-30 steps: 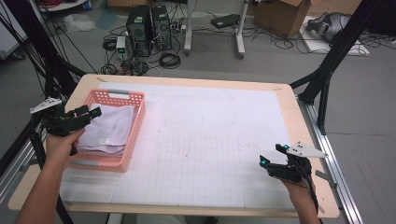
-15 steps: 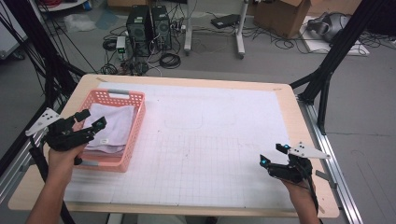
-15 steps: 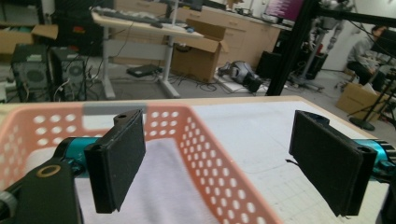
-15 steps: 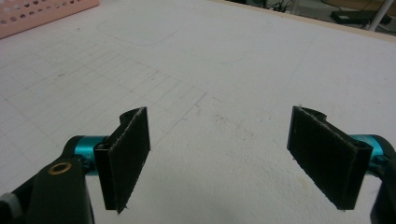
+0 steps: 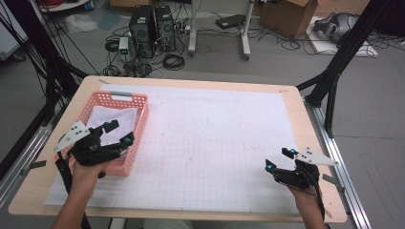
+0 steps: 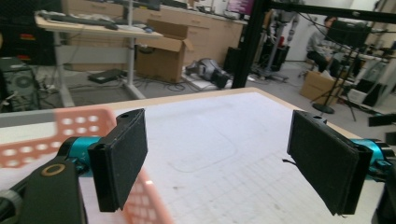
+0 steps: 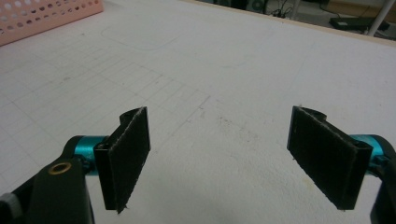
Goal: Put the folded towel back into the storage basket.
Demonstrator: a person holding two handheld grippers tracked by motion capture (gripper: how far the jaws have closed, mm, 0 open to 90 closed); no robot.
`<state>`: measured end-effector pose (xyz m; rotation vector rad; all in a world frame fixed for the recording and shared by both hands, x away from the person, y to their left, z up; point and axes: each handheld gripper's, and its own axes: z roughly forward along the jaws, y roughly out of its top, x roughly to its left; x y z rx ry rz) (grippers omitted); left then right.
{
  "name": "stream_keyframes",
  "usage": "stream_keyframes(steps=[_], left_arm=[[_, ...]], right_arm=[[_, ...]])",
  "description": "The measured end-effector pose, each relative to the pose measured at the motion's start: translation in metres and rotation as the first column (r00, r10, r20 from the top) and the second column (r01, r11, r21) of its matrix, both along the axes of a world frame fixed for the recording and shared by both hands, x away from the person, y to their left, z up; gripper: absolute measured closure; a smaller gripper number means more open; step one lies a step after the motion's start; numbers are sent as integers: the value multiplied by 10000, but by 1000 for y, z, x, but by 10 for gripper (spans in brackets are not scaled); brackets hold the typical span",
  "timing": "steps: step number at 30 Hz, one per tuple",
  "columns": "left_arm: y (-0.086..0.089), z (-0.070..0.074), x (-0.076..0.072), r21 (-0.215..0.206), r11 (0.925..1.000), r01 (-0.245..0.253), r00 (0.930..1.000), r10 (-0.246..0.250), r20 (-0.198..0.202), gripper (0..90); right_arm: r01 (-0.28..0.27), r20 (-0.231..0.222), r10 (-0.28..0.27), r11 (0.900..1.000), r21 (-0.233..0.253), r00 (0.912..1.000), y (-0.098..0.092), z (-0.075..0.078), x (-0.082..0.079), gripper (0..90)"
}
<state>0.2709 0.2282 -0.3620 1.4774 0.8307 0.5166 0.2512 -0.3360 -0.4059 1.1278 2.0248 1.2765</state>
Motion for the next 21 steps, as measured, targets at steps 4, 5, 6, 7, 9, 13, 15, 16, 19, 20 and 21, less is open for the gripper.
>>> stream_keyframes(steps=[4,5,6,7,9,13,15,16,19,20,21], left_arm=[[-23,-7,-7,62,9982,597,9982,-597,-115,214],[-29,-8,-8,-4,9973,731,9972,-731,-147,214],[-34,-9,-9,51,9962,870,9961,-869,-165,215],[-40,-11,-10,121,9952,971,9951,-969,-180,215],[-50,-15,-10,177,9936,1120,9935,-1116,-210,216],[-64,-22,-12,314,9903,1351,9906,-1343,-261,216],[-68,-24,-13,436,9888,1426,9896,-1416,-248,216],[-69,-24,-13,442,9881,1476,9889,-1466,-252,217],[-71,-27,-15,464,9876,1499,9884,-1486,-305,217],[-71,-27,-15,453,9874,1518,9881,-1504,-329,217],[-71,-27,-15,443,9875,1513,9882,-1499,-320,217]], right_arm=[[60,138,-59,9999,-102,9999,1,0,-3,201],[58,168,-56,9999,-131,9998,0,0,-3,201],[75,195,-73,9999,-108,9998,0,1,-4,201],[124,180,-122,9999,-85,9998,-1,2,-5,201],[158,274,-158,9999,-5,9995,-1,2,-7,201],[203,292,-201,9998,-76,9994,-1,3,-9,201],[253,286,-251,9996,-84,9993,-2,3,-9,201],[257,322,-254,9996,-86,9992,-2,2,-9,201],[269,353,-265,9996,-109,9990,-3,3,-9,201],[292,319,-290,9996,-48,9991,-3,3,-10,201],[277,320,-274,9996,-93,9991,-2,3,-10,201]])
